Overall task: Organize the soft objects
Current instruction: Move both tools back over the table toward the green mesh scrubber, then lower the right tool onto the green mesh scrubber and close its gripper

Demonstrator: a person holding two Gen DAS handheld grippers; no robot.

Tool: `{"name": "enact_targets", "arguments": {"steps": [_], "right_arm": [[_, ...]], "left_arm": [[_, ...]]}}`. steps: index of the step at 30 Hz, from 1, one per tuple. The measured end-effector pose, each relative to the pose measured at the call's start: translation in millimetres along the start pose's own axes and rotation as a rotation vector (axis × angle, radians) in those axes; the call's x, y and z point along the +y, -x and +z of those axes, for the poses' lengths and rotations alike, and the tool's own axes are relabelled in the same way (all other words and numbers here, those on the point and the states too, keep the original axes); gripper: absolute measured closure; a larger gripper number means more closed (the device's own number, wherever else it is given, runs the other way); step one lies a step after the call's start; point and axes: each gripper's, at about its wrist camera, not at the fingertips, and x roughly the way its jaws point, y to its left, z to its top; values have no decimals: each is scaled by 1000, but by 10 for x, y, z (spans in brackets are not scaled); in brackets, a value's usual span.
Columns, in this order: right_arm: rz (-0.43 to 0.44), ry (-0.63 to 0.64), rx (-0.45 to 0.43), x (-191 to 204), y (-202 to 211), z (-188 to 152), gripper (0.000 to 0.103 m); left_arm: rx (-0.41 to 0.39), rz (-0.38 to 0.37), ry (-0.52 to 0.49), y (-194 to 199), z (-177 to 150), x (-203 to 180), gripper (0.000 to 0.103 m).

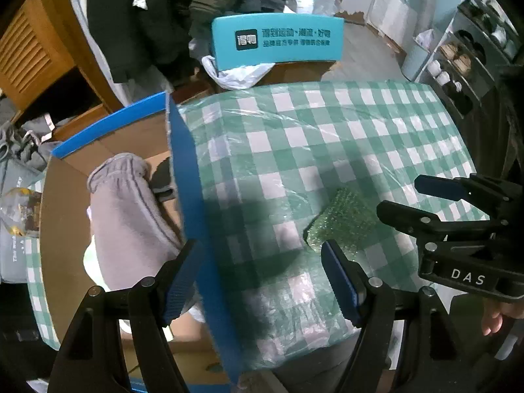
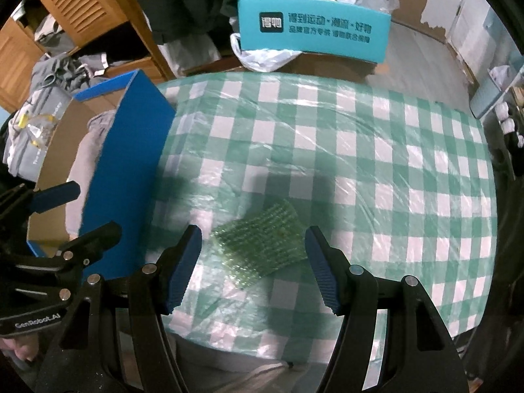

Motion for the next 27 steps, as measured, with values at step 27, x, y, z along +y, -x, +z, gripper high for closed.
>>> {"name": "enact_targets", "arguments": {"steps": [27], "right_arm": [[29, -11, 93, -317, -606, -158, 38]], "left_arm": [[98, 54, -51, -669, 13, -232, 22]]}}
